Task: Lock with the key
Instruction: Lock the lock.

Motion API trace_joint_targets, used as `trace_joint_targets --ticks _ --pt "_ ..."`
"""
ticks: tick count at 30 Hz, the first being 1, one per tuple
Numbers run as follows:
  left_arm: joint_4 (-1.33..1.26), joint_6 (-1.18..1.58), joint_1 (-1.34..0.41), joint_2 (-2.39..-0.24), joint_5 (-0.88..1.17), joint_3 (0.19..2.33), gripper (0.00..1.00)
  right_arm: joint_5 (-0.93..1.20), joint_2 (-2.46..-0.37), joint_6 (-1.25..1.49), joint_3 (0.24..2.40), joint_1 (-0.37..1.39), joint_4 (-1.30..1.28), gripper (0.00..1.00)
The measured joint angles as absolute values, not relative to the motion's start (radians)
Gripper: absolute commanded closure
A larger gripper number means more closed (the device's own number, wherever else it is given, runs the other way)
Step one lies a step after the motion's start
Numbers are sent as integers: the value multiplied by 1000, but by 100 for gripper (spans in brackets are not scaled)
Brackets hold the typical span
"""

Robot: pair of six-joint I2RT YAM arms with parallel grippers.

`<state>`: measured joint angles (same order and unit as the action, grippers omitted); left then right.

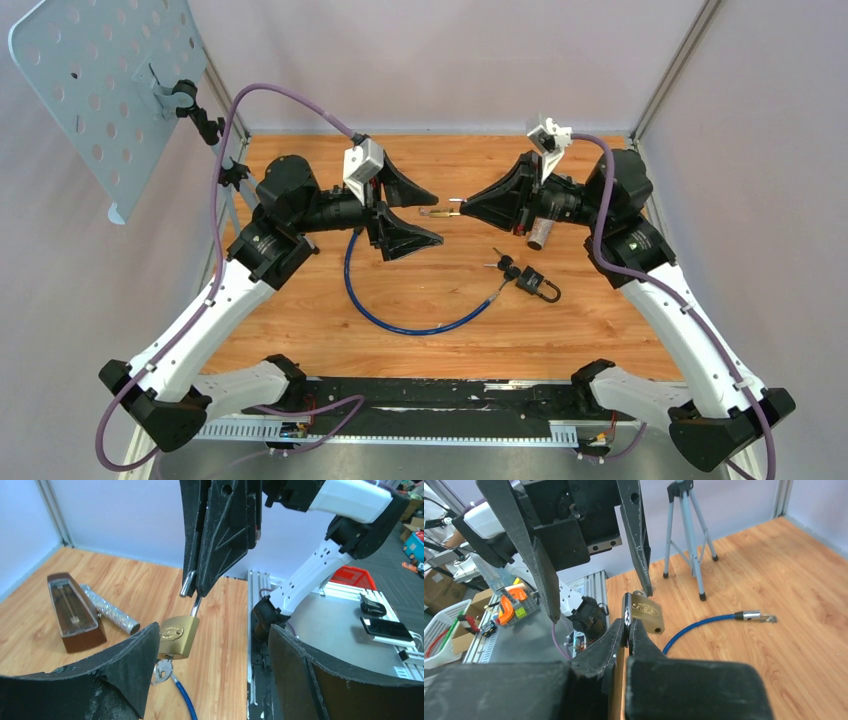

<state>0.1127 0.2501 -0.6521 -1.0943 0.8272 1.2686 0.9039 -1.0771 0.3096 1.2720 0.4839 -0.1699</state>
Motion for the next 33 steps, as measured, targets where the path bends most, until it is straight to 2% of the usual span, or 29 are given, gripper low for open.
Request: trace_joint_targets --ticks 8,11,17,24,28,30,32,33 --pt "-18 311 -652 -1068 809 1231 11 891 -1037 347 1269 484 -54 100" --pt "-38 310 -652 -1061 795 1223 13 891 -1039 360 1269 484 -39 100" --pt "-72 334 -652 -1069 811 1223 32 908 -1048 389 1269 484 -11 100" --pt "-78 363 -652 -1125 847 1223 46 920 -1059 404 1269 484 25 100" --pt "-79 379 -652 -1136 865 1224 62 927 -1064 416 1269 484 36 100" --pt "-80 384 -652 -1138 871 1227 77 928 -1068 419 1269 484 46 100" --pt "-81 390 -652 -1139 874 1228 88 931 -1072 422 1269 484 51 100" --pt "-81 389 -652 -1139 878 1228 89 933 -1073 426 1269 484 54 100"
